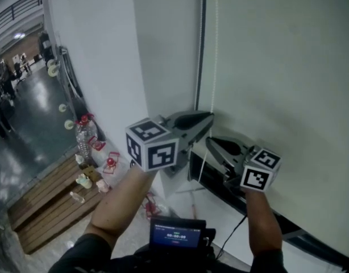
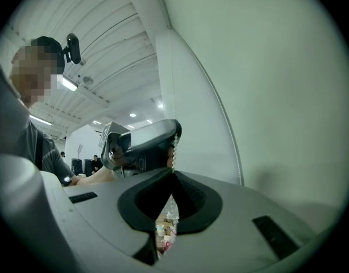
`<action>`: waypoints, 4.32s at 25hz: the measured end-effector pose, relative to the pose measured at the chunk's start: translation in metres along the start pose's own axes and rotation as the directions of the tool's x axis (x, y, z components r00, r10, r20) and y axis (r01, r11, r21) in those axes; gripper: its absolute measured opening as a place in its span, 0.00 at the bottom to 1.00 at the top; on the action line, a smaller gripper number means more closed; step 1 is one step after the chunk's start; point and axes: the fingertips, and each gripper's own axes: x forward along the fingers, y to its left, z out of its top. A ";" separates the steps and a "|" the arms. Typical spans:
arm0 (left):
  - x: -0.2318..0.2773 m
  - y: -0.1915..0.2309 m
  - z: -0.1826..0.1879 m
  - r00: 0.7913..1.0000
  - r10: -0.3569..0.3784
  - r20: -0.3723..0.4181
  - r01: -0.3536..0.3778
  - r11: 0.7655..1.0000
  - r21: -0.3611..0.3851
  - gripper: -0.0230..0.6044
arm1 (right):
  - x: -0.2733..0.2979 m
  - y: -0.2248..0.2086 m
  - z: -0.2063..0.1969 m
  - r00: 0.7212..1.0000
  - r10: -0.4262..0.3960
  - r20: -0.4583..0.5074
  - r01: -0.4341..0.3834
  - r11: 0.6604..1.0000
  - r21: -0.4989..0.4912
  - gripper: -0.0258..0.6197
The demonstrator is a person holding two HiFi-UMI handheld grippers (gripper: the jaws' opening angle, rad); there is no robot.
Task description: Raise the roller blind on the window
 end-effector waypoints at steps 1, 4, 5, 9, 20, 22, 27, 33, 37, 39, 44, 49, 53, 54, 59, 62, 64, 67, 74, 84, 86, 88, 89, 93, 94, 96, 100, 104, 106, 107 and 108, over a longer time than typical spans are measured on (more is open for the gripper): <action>-0.002 0.000 0.001 1.000 -0.002 0.005 0.002 1.000 0.004 0.06 | 0.001 0.000 0.000 1.000 -0.002 0.004 0.002 1.000 0.000 0.04; -0.005 -0.002 0.002 1.000 -0.005 0.008 0.004 1.000 0.022 0.06 | 0.007 0.001 -0.001 1.000 -0.013 0.000 0.013 0.999 -0.033 0.04; -0.006 -0.002 0.003 1.000 -0.003 0.010 0.003 1.000 0.022 0.06 | 0.009 0.002 -0.001 1.000 -0.021 -0.001 0.021 0.999 -0.050 0.04; -0.012 -0.001 0.002 1.000 0.004 0.014 -0.004 1.000 0.025 0.06 | 0.013 0.004 -0.005 0.999 -0.036 0.004 0.037 0.996 -0.085 0.04; -0.026 0.003 0.000 1.000 0.019 0.024 -0.020 0.999 0.046 0.06 | 0.025 0.013 -0.013 1.000 0.014 -0.005 -0.015 0.997 -0.077 0.04; -0.028 0.004 -0.003 0.999 0.022 0.028 -0.023 0.999 0.039 0.06 | 0.026 0.013 -0.015 1.000 0.019 -0.002 -0.019 0.997 -0.073 0.04; -0.034 0.004 -0.011 0.999 0.031 0.019 -0.032 0.999 0.032 0.06 | 0.029 0.017 -0.026 1.000 0.019 -0.018 -0.020 0.998 -0.057 0.04; -0.038 0.003 -0.025 0.999 0.045 0.008 -0.045 0.999 0.019 0.06 | 0.027 0.017 -0.040 0.999 0.014 -0.032 -0.016 0.999 -0.038 0.04; -0.038 0.009 -0.033 0.999 0.051 0.005 -0.051 0.999 0.007 0.06 | 0.029 0.012 -0.047 0.999 0.019 -0.031 -0.019 1.000 -0.011 0.04; -0.038 0.010 -0.033 0.999 0.054 0.004 -0.054 0.998 0.013 0.06 | 0.031 0.013 -0.048 0.999 0.020 -0.038 -0.021 1.000 -0.019 0.04; -0.041 0.008 -0.035 0.999 0.053 0.005 -0.053 0.998 0.024 0.06 | 0.033 0.017 -0.051 0.998 0.020 -0.055 -0.022 0.999 -0.047 0.04; -0.043 0.006 -0.053 0.998 0.062 -0.025 -0.062 0.998 0.017 0.06 | 0.030 0.014 -0.069 0.996 0.004 -0.087 -0.008 0.999 -0.040 0.04; -0.044 0.007 -0.068 0.996 0.069 -0.050 -0.069 0.998 0.007 0.06 | 0.029 0.014 -0.083 0.994 0.002 -0.107 -0.004 1.000 -0.020 0.04; -0.044 0.007 -0.073 0.996 0.072 -0.059 -0.072 0.997 0.007 0.06 | 0.029 0.012 -0.087 0.993 0.001 -0.115 -0.003 1.000 -0.015 0.04; -0.045 0.009 -0.099 0.993 0.071 -0.092 -0.072 0.997 -0.011 0.06 | 0.027 0.007 -0.110 0.990 -0.007 -0.141 0.010 1.000 0.022 0.04; -0.044 0.009 -0.111 0.991 0.073 -0.115 -0.074 0.997 -0.002 0.05 | 0.027 0.005 -0.119 0.988 -0.020 -0.154 0.025 0.999 0.028 0.04; -0.045 0.009 -0.115 0.990 0.067 -0.124 -0.069 0.998 -0.012 0.05 | 0.027 0.004 -0.122 0.987 -0.017 -0.160 0.022 0.999 0.031 0.04; -0.046 0.012 -0.113 0.989 0.071 -0.128 -0.072 0.997 -0.004 0.05 | 0.027 0.003 -0.120 0.984 -0.026 -0.175 0.029 1.000 0.013 0.04; -0.048 0.016 -0.108 0.991 0.073 -0.112 -0.076 0.997 -0.015 0.05 | 0.000 -0.019 -0.085 0.976 -0.139 -0.169 0.123 0.987 -0.100 0.10; -0.046 0.015 -0.109 0.993 0.067 -0.101 -0.070 0.997 -0.022 0.05 | 0.003 -0.010 0.042 0.988 -0.129 0.081 0.146 0.949 -0.279 0.12; -0.048 0.015 -0.108 0.993 0.070 -0.100 -0.073 0.997 -0.025 0.05 | 0.007 -0.007 0.052 0.986 -0.141 0.085 0.160 0.940 -0.302 0.08; -0.049 0.014 -0.107 0.993 0.072 -0.097 -0.075 0.997 -0.031 0.05 | 0.011 -0.005 0.056 0.985 -0.153 0.085 0.173 0.927 -0.333 0.09; -0.049 0.015 -0.107 0.993 0.073 -0.096 -0.077 0.997 -0.031 0.05 | 0.013 -0.005 0.057 0.984 -0.155 0.088 0.176 0.923 -0.342 0.09; -0.053 0.020 -0.110 0.991 0.084 -0.100 -0.087 0.996 -0.023 0.05 | 0.023 -0.002 0.053 0.988 -0.142 0.061 0.155 0.920 -0.361 0.24; -0.053 0.021 -0.110 0.991 0.087 -0.101 -0.089 0.996 -0.020 0.05 | 0.026 -0.001 0.052 0.990 -0.132 0.051 0.141 0.920 -0.365 0.31; -0.054 0.021 -0.110 0.991 0.089 -0.102 -0.092 0.996 -0.017 0.05 | 0.030 0.006 0.056 0.994 -0.094 0.052 0.106 0.929 -0.354 0.31; -0.053 0.019 -0.108 0.991 0.087 -0.103 -0.089 0.996 -0.013 0.05 | 0.038 0.017 0.083 0.994 -0.021 0.103 0.053 0.945 -0.324 0.25; -0.054 0.018 -0.107 0.991 0.084 -0.106 -0.085 0.996 -0.009 0.05 | 0.054 0.019 0.101 0.994 -0.007 0.112 0.042 0.950 -0.309 0.19; -0.055 0.017 -0.107 0.991 0.078 -0.105 -0.079 0.997 -0.011 0.05 | 0.060 0.020 0.107 0.993 -0.005 0.116 0.039 0.954 -0.296 0.17; -0.055 0.016 -0.107 0.992 0.075 -0.105 -0.077 0.997 -0.012 0.05 | 0.063 0.019 0.108 0.993 -0.007 0.117 0.041 0.956 -0.292 0.14; -0.056 0.016 -0.107 0.992 0.074 -0.105 -0.076 0.997 -0.013 0.05 | 0.064 0.018 0.109 0.993 -0.010 0.118 0.044 0.957 -0.286 0.12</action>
